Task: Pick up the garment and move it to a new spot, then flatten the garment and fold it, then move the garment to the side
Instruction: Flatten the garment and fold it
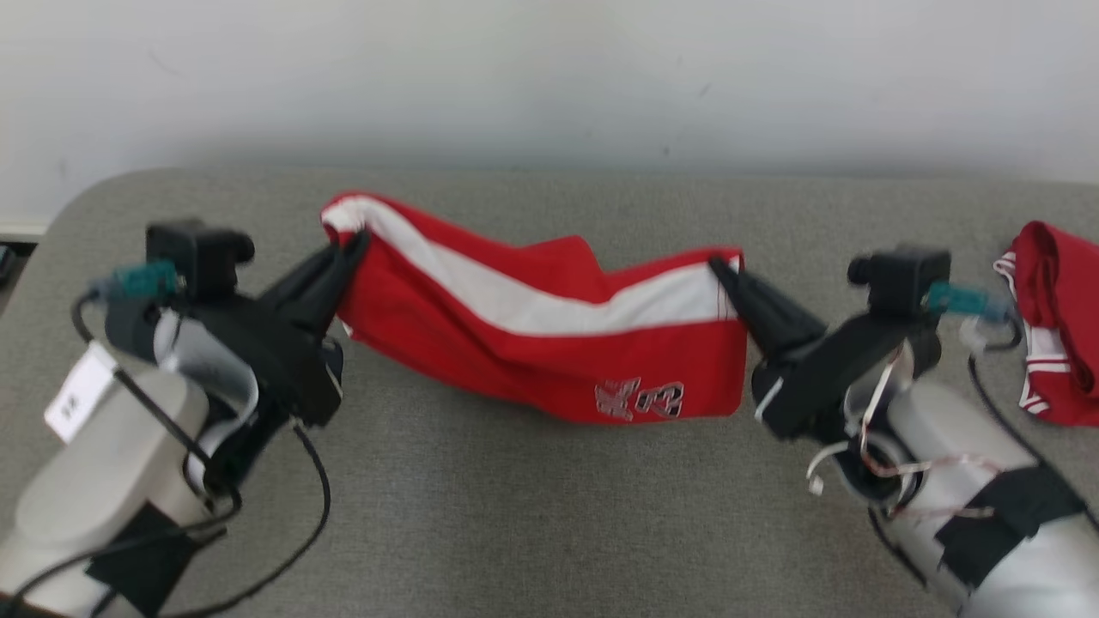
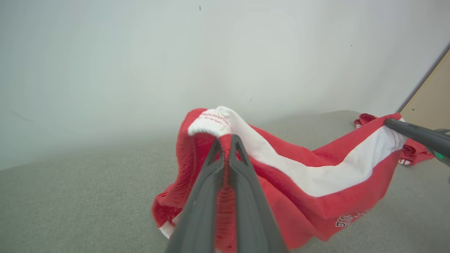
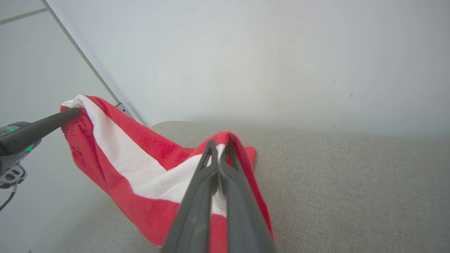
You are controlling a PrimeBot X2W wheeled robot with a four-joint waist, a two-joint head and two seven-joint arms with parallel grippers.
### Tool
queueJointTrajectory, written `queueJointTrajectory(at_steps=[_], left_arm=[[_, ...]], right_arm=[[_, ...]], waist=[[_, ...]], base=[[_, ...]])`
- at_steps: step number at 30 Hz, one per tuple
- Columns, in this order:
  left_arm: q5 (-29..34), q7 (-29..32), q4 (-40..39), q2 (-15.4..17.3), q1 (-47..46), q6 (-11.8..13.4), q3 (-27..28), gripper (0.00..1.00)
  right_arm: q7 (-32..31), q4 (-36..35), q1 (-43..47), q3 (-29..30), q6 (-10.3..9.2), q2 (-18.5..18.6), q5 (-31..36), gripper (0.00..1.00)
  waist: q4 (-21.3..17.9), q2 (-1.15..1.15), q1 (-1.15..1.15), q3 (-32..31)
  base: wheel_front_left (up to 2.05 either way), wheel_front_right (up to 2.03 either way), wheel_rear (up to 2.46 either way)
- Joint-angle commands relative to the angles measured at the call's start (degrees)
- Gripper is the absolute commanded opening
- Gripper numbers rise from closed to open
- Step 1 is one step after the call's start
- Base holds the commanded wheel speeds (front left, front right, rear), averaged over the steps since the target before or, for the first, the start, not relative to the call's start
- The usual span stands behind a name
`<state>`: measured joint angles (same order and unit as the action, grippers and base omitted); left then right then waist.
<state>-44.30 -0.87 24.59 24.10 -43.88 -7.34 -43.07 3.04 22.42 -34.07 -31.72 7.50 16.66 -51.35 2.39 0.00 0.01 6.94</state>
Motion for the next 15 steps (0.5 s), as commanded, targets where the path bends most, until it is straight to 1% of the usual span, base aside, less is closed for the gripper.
queueJointTrajectory(at_steps=[1, 2, 5, 6, 11, 13, 15], left_arm=[[0.0, 0.4, -0.2, 0.4, -1.4, -0.1, -0.5, 0.0], [-0.4, 0.9, -0.3, 1.1, -3.4, -0.1, -1.1, 0.0], [-3.1, 1.8, -0.3, 1.2, -9.2, -0.1, -2.6, 0.0], [-3.7, 2.4, -0.1, 1.5, -11.3, -0.1, -3.4, 0.0], [-9.0, 3.7, 1.9, 0.8, -22.5, -0.1, -4.7, 0.0], [-10.3, 4.1, 3.4, 0.4, -27.4, -0.1, -5.4, 0.0], [-10.1, 4.6, 4.9, 0.5, -32.7, -0.1, -6.5, 0.0]], right_arm=[[0.0, 0.4, -1.6, 0.4, -0.03, 0.8, -0.3, 0.0], [0.0, 0.9, -3.6, 0.6, -0.03, 1.1, -0.9, 0.0], [-0.2, 2.7, -9.7, -0.1, -0.03, 1.9, -1.6, 0.0], [-0.6, 3.3, -11.7, -0.2, -0.03, 1.5, -2.7, 0.0], [-2.8, 7.3, -23.0, -0.3, -0.03, 1.4, -6.6, 0.0], [-3.4, 9.6, -28.0, 0.3, -0.03, 1.5, -8.2, 0.0], [-3.9, 11.8, -33.2, 0.3, -0.03, 1.6, -8.9, 0.0]], waist=[[-1.2, 0.0, -0.01, 2.3], [-1.5, 0.0, -0.01, 3.2], [-2.0, 0.0, -0.01, 5.4], [-2.2, 0.0, -0.01, 6.2], [-2.7, 0.0, -0.01, 11.5], [-2.9, 0.0, -0.01, 13.8], [-3.2, 0.0, -0.01, 16.3]], base=[[0.0, 0.0, 0.0], [0.0, 0.0, 0.0], [0.0, 0.0, 0.0], [0.0, 0.0, 0.0], [0.0, 0.0, 0.0], [0.0, 0.0, 0.0], [0.0, 0.0, 0.0]])
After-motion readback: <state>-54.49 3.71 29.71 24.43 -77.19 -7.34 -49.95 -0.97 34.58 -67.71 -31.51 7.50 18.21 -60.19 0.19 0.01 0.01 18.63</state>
